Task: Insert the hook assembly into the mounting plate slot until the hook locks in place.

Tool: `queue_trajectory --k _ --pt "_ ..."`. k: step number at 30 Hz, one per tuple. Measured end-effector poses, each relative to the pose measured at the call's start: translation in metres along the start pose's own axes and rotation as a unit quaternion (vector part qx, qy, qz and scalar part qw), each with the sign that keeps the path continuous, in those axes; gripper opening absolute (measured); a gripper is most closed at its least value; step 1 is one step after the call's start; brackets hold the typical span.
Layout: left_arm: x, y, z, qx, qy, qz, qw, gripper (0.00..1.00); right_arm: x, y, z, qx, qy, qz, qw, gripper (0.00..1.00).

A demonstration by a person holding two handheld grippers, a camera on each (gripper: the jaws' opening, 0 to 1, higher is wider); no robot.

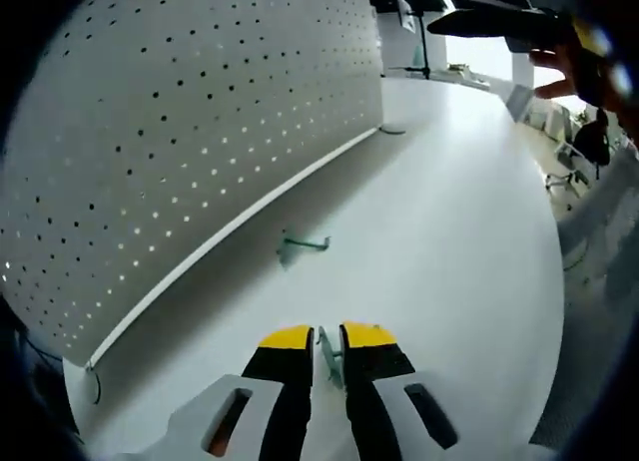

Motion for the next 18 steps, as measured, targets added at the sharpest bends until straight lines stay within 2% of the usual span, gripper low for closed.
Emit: queue_trajectory --k 18 --pt "-0.0042 -0.0048 -0.0008 0.005 -0.008 -0.009 0.9999 0.02 -0.0024 -0.0005 0.0016 0.0 -0.002 0.0 1.0 0.77"
Point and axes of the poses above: the point that each gripper's makers call its tool centre point, and the gripper's own axes: y roughly backward along the fingers, z roughly to its right, x roughly out of its top, the point moved 2 cm from there along y, roughly backward along the fingers, and after that the axes turned 15 degrees about x, right-handed, at the moved point
